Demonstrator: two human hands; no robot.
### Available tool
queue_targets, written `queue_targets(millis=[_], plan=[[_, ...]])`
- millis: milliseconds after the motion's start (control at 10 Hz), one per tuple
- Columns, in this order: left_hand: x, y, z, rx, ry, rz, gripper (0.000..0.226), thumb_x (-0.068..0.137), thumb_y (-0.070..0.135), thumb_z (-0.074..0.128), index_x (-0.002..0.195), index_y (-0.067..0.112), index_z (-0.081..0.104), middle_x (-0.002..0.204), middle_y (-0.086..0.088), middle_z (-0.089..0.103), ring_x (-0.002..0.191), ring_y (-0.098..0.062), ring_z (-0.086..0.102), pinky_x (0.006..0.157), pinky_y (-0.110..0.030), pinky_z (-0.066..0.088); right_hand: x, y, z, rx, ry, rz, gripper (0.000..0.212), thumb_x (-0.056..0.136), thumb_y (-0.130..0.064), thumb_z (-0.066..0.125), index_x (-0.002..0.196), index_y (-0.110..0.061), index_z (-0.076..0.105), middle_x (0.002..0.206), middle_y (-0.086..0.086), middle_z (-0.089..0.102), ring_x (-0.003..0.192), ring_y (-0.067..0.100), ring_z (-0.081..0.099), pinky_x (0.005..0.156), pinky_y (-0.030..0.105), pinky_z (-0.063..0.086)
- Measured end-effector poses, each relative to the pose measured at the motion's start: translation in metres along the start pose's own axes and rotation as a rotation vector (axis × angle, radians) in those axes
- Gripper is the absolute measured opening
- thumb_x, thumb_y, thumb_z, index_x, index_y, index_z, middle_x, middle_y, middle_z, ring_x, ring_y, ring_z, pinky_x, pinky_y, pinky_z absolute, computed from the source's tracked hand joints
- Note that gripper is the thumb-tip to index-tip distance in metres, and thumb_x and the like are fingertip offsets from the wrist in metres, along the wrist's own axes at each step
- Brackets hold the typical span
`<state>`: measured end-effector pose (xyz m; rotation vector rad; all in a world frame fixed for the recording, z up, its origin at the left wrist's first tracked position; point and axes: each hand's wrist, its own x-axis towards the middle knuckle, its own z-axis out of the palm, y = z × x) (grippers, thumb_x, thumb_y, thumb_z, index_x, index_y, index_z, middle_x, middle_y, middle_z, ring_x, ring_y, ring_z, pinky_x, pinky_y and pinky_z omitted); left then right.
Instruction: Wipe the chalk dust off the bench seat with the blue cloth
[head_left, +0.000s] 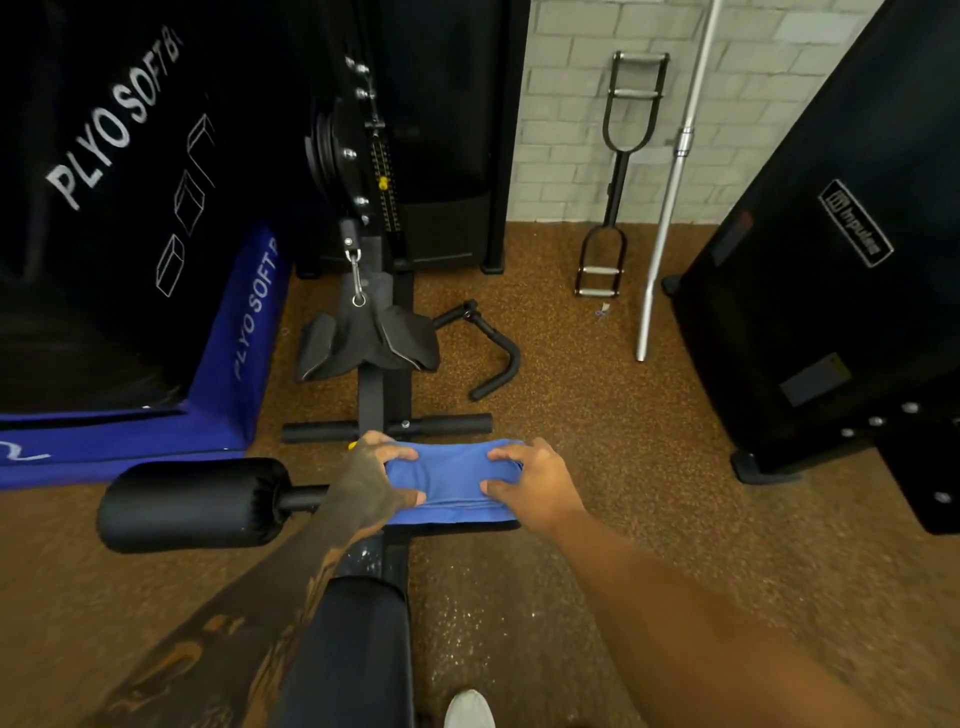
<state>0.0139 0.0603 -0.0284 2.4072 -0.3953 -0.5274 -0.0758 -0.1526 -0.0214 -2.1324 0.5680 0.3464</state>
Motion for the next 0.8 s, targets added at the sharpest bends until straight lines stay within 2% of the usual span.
queue_targets(millis=[100,200,300,400,500,600,700,800], plan=[[-0.004,-0.003,-0.001,-0.006,0.011,-0.009,0.055,0.063,0.018,0.095,0.112,0.013,0.073,0.112,-0.006,0.050,0.098,-0.018,0.051,0.087,-0.024,0.036,-0.001,0.005,0.000,-0.033,-0.021,-0.012,0.045,0.085,-0.034,0.074,0.127,-0.023,0.063,0.133,0.009,0.038,0.122,0.030,0.047,0.102,0.036,0.041],[-0.008,-0.008,0.000,-0.018,0.027,-0.036,0.058,0.063,0.023,0.095,0.116,0.017,0.072,0.112,-0.004,0.049,0.105,-0.022,0.053,0.092,-0.026,0.035,-0.005,0.012,0.000,-0.099,-0.026,-0.035,0.050,0.088,-0.044,0.067,0.135,-0.027,0.058,0.134,0.004,0.034,0.125,0.027,0.046,0.104,0.040,0.041],[-0.011,-0.016,0.003,-0.011,0.018,-0.044,0.063,0.068,0.030,0.092,0.126,0.018,0.067,0.119,-0.003,0.045,0.114,-0.020,0.049,0.097,-0.025,0.033,-0.009,0.020,-0.001,-0.306,0.004,-0.083,0.056,0.093,-0.058,0.050,0.144,-0.038,0.043,0.147,0.002,0.028,0.135,0.024,0.031,0.108,0.045,0.036],[-0.016,-0.021,0.006,0.022,-0.006,-0.064,0.069,0.078,0.035,0.084,0.138,0.017,0.057,0.133,-0.006,0.041,0.126,-0.021,0.044,0.106,-0.027,0.034,-0.017,0.022,0.000,-0.518,0.006,-0.101,0.059,0.097,-0.061,0.033,0.151,-0.042,0.021,0.155,0.004,0.019,0.138,0.025,0.022,0.110,0.046,0.031],[-0.022,-0.024,0.012,0.067,-0.033,-0.071,0.069,0.086,0.041,0.075,0.146,0.020,0.048,0.148,-0.010,0.035,0.139,-0.026,0.037,0.116,-0.040,0.033,-0.020,0.025,0.006,-0.577,-0.001,-0.067,0.062,0.098,-0.063,0.024,0.152,-0.043,0.004,0.159,0.006,0.012,0.139,0.030,0.021,0.109,0.049,0.030],[-0.025,-0.023,0.012,0.287,-0.020,-0.075,0.069,0.090,0.055,0.064,0.150,0.029,0.042,0.153,-0.007,0.034,0.140,-0.029,0.034,0.112,-0.052,0.036,-0.022,0.022,0.007,-0.585,-0.012,-0.044,0.062,0.098,-0.062,0.023,0.153,-0.042,0.003,0.161,0.007,0.007,0.141,0.032,0.017,0.111,0.051,0.026],[-0.025,-0.010,0.007,0.473,0.049,0.003,0.070,0.093,0.063,0.052,0.151,0.029,0.038,0.156,-0.005,0.034,0.143,-0.027,0.030,0.115,-0.053,0.027,-0.022,0.011,-0.003,-0.579,0.042,-0.096,0.066,0.098,-0.061,0.025,0.154,-0.036,0.003,0.163,0.007,0.001,0.146,0.032,0.009,0.116,0.052,0.018],[-0.024,0.014,-0.006,0.468,0.124,0.082,0.081,0.088,0.071,0.030,0.153,0.022,0.035,0.161,-0.009,0.030,0.152,-0.029,0.020,0.121,-0.057,0.013,-0.024,-0.010,-0.021,-0.576,0.079,-0.147,0.073,0.097,-0.061,0.026,0.156,-0.027,-0.001,0.164,0.005,-0.002,0.149,0.026,0.000,0.119,0.049,0.013]])
